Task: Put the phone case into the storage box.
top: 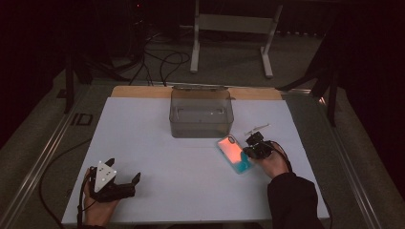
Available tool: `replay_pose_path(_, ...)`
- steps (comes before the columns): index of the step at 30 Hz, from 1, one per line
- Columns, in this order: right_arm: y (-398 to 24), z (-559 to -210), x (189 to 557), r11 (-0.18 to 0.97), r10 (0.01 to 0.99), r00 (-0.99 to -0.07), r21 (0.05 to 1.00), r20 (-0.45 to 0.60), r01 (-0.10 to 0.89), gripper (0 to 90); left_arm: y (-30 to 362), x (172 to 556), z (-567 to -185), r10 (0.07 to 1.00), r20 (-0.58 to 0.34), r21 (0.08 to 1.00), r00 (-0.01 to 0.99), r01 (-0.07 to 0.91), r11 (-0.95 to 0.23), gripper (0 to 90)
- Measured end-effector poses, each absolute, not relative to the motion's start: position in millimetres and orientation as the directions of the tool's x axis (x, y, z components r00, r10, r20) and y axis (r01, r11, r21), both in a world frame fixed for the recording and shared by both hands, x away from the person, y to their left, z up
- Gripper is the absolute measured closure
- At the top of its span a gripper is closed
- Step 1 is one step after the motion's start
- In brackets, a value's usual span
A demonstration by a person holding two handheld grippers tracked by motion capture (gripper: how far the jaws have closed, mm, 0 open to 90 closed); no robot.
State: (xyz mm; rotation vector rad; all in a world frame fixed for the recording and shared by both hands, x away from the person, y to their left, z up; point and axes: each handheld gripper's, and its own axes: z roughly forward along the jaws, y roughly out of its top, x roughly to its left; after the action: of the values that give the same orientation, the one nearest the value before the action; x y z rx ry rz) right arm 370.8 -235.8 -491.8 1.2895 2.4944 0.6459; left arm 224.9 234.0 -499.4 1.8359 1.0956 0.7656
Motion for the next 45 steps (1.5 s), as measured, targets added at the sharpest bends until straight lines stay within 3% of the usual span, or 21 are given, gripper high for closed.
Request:
replay_pose_path(20,-230,-477,363,0.54,0.793,-0.605,0.54,-0.071,0.645,88.6,235,225,-492,0.902,0.029,0.899,0.431,0.382,-0.212,0.3)
replay_pose_path(45,-214,-453,355,0.585,0.754,-0.643,0.585,-0.138,0.561,88.6,222,240,-469,0.866,-0.003,0.897,0.5,0.384,-0.218,0.3)
